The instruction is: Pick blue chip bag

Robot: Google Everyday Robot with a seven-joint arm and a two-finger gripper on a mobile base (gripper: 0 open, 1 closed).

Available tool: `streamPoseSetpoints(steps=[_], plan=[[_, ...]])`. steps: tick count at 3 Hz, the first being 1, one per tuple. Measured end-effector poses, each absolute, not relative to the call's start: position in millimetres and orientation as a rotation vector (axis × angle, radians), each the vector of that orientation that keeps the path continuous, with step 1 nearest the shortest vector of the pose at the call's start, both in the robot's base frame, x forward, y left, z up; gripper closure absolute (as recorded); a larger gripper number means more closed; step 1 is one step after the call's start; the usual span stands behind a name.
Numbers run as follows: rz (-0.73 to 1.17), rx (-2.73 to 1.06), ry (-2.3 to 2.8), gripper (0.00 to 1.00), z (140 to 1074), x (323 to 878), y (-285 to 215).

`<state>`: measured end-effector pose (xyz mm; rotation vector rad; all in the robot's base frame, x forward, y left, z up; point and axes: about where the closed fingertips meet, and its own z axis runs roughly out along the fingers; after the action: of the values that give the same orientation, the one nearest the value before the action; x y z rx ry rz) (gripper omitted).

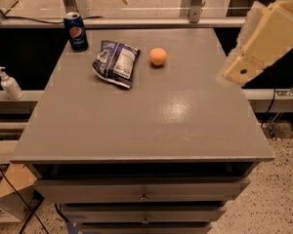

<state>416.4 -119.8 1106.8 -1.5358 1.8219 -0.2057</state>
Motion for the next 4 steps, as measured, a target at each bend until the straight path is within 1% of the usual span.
streamPoseSetpoints(steps=[4], plan=[[-0.205,-1.536,1.822,0.00,1106.6,416.7,-119.6]])
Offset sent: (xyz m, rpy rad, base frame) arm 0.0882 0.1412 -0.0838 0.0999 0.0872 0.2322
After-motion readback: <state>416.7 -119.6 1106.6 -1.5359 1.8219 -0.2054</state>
